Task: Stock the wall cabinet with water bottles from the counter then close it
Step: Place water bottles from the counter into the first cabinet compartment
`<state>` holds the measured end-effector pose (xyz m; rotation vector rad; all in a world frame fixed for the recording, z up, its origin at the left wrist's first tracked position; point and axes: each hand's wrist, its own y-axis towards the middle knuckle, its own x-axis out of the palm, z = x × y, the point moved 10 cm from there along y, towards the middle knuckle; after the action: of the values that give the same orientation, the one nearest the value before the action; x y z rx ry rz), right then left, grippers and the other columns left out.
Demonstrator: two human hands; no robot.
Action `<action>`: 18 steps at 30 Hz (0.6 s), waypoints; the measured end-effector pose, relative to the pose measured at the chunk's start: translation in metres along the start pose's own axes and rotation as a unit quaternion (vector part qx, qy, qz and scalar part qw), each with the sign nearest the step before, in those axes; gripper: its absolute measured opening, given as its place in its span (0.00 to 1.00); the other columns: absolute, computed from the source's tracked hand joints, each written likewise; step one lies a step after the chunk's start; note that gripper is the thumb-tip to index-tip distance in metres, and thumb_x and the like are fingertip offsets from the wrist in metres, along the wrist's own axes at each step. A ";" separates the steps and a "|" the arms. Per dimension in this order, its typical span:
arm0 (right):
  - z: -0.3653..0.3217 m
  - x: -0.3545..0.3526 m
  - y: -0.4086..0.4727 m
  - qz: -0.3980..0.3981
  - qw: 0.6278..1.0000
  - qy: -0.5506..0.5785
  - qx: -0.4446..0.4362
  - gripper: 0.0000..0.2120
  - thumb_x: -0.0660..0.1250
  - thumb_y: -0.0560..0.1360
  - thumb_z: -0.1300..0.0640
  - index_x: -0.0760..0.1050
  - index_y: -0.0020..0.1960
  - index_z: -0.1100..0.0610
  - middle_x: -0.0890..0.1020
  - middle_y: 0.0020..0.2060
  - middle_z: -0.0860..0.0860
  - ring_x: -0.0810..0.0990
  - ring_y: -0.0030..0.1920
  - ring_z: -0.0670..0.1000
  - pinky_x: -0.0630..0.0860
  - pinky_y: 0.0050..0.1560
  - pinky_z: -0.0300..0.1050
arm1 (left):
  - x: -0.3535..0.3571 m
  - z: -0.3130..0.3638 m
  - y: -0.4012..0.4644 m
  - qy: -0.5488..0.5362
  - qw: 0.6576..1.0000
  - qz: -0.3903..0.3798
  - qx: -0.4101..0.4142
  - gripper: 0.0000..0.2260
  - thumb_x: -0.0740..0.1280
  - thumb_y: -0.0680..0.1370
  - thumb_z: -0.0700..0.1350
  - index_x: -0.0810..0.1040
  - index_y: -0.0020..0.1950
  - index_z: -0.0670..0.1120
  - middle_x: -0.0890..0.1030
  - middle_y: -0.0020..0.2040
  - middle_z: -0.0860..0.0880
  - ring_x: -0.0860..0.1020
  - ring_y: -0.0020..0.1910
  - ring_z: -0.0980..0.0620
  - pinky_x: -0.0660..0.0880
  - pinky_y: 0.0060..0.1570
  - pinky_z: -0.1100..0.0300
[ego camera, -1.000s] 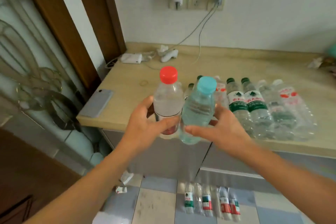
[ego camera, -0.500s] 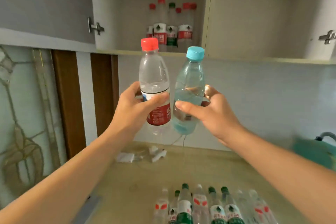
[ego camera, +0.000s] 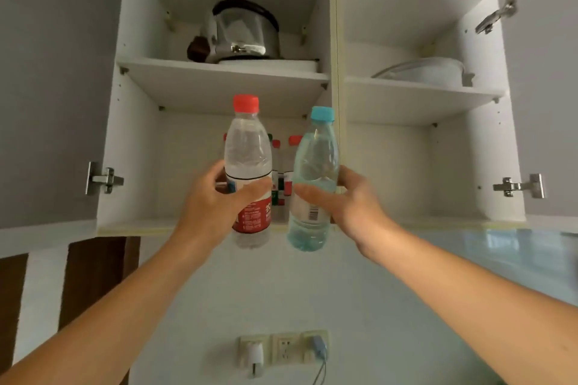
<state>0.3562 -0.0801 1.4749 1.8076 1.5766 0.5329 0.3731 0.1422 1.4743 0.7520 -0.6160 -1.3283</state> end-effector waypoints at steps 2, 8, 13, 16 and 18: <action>0.013 0.000 0.026 0.025 0.999 0.005 0.023 0.14 0.79 0.70 0.49 0.81 0.53 0.44 0.87 0.45 0.41 0.87 0.45 0.44 0.83 0.47 0.48 | -0.001 -0.018 0.028 0.011 1.000 0.007 -0.010 0.25 0.78 0.65 0.61 0.79 0.61 0.59 0.83 0.51 0.59 0.81 0.49 0.59 0.76 0.40 0.63; 0.064 0.004 0.078 0.102 0.989 0.033 0.100 0.14 0.80 0.69 0.52 0.82 0.52 0.49 0.88 0.40 0.45 0.87 0.42 0.49 0.81 0.36 0.45 | -0.001 -0.073 0.082 0.002 0.996 0.050 -0.071 0.17 0.78 0.69 0.58 0.79 0.54 0.55 0.84 0.50 0.52 0.83 0.48 0.49 0.81 0.46 0.52; 0.085 0.009 0.102 0.130 0.986 0.014 0.106 0.14 0.81 0.68 0.49 0.81 0.50 0.49 0.87 0.39 0.46 0.86 0.43 0.49 0.78 0.34 0.45 | -0.010 -0.087 0.105 0.046 0.996 0.051 -0.058 0.18 0.77 0.72 0.57 0.78 0.57 0.52 0.83 0.49 0.52 0.83 0.46 0.51 0.81 0.43 0.54; 0.088 0.015 0.115 0.127 0.987 -0.040 0.093 0.13 0.80 0.69 0.48 0.80 0.49 0.49 0.86 0.42 0.48 0.85 0.44 0.50 0.77 0.36 0.44 | -0.019 -0.102 0.115 0.057 0.995 0.050 -0.068 0.18 0.75 0.73 0.59 0.77 0.56 0.52 0.84 0.49 0.51 0.83 0.43 0.52 0.78 0.35 0.59; 0.087 0.017 0.121 0.124 0.985 -0.084 0.082 0.14 0.79 0.70 0.48 0.79 0.51 0.50 0.85 0.43 0.48 0.85 0.44 0.48 0.77 0.35 0.42 | -0.019 -0.113 0.121 0.060 0.995 0.032 -0.079 0.19 0.74 0.74 0.58 0.76 0.59 0.50 0.83 0.51 0.51 0.83 0.43 0.53 0.76 0.34 0.61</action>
<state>0.5037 -0.0878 1.4987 2.1313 1.3225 0.3607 0.5327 0.1846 1.4983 0.6719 -0.4308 -1.2482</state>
